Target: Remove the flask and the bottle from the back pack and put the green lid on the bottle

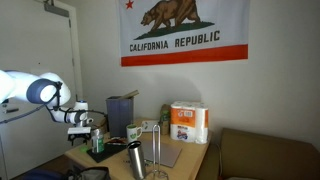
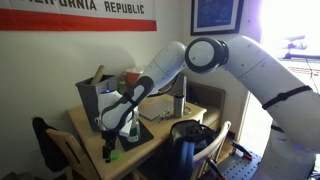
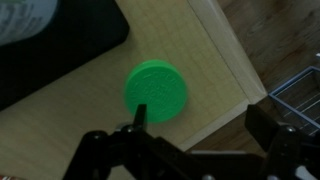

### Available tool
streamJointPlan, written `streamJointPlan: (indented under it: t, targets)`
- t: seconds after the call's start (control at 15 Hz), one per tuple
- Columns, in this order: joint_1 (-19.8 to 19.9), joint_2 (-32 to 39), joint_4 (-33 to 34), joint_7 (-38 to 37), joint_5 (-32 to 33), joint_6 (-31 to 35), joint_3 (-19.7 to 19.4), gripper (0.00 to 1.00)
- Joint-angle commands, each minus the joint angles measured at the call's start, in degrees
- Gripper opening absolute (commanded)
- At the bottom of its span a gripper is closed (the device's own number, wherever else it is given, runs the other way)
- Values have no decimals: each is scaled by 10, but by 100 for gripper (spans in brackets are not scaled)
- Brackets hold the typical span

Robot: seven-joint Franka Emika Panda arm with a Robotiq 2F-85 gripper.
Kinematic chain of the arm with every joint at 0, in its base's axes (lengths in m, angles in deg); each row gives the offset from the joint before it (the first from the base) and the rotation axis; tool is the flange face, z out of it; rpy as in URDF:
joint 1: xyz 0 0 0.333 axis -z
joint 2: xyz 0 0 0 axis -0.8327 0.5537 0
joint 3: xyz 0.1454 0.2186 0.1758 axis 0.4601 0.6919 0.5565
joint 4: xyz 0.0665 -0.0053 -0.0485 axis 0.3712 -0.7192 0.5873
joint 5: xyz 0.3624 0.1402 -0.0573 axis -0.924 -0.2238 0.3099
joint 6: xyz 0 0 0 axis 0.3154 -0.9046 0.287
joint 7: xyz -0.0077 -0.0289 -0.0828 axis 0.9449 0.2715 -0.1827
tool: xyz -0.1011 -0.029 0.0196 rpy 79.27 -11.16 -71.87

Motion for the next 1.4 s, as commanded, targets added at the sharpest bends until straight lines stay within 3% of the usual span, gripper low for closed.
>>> streamJointPlan:
  t: [0.0,0.4,0.47,0.53,0.8,1.33]
  targets:
    - [-23,13,9,-4,34,29,-28,100]
    - [-41,19,15,-8,80,40,-58,100]
    - [-41,20,15,-7,82,36,-58,75]
    - [-40,20,14,-6,82,32,-57,74]
    - [-40,20,12,-6,80,27,-54,42]
    - [-29,3,16,-4,57,-28,-41,40]
